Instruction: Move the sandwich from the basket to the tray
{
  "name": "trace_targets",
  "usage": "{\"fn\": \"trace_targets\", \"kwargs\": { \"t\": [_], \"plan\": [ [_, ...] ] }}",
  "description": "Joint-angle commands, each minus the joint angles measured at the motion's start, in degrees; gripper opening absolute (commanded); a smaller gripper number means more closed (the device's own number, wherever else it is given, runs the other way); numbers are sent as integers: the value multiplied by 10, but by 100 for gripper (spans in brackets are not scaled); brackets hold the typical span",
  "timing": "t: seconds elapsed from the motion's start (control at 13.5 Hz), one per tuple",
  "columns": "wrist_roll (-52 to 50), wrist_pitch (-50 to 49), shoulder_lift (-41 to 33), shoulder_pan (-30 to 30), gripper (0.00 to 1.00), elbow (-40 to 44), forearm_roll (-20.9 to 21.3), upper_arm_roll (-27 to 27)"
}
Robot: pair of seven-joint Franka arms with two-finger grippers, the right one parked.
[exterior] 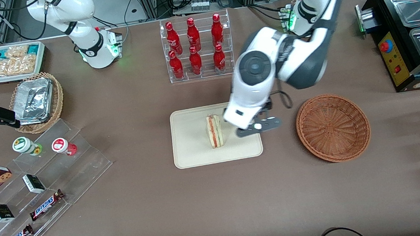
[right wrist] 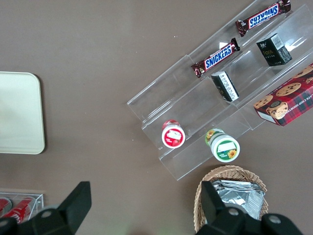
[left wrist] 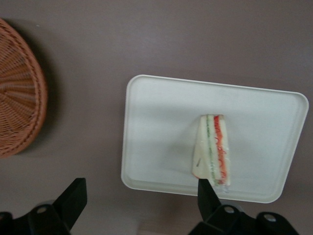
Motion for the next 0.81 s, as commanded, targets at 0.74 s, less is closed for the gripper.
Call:
{"fn": "trace_targets", "kwargs": {
  "t": [0.74],
  "plan": [
    [179,-2,-203,148,100,-202,-11,3]
  ]
}}
